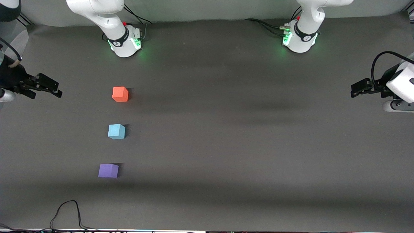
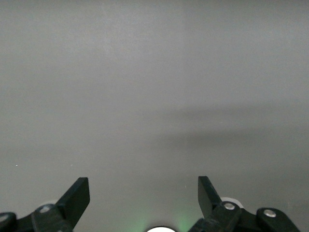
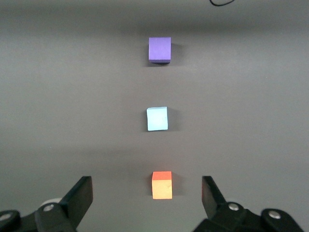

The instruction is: Place blue block between orange and purple blocks

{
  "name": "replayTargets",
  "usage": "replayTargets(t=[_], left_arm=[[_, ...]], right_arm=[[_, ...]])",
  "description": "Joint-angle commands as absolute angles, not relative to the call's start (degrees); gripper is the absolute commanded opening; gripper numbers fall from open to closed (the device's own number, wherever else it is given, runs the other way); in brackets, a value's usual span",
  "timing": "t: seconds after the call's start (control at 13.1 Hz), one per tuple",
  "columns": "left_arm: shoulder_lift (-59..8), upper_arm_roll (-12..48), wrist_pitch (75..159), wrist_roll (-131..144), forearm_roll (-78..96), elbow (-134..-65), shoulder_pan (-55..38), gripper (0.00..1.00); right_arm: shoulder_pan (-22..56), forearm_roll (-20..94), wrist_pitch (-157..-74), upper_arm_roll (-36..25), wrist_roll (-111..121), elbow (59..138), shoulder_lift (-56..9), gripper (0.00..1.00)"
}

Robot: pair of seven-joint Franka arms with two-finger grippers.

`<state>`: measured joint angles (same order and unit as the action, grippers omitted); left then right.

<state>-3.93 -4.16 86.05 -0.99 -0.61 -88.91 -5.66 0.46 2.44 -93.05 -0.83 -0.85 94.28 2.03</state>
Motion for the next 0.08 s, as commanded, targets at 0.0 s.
replayTargets(t=[0.0], left_arm=[[-3.52, -4.13, 86.48, -0.88, -0.26, -89.38, -5.63, 1.00]], right_arm=[[-0.35, 1.41, -91.49, 0.62, -2.29, 93.33, 1.14, 1.00]])
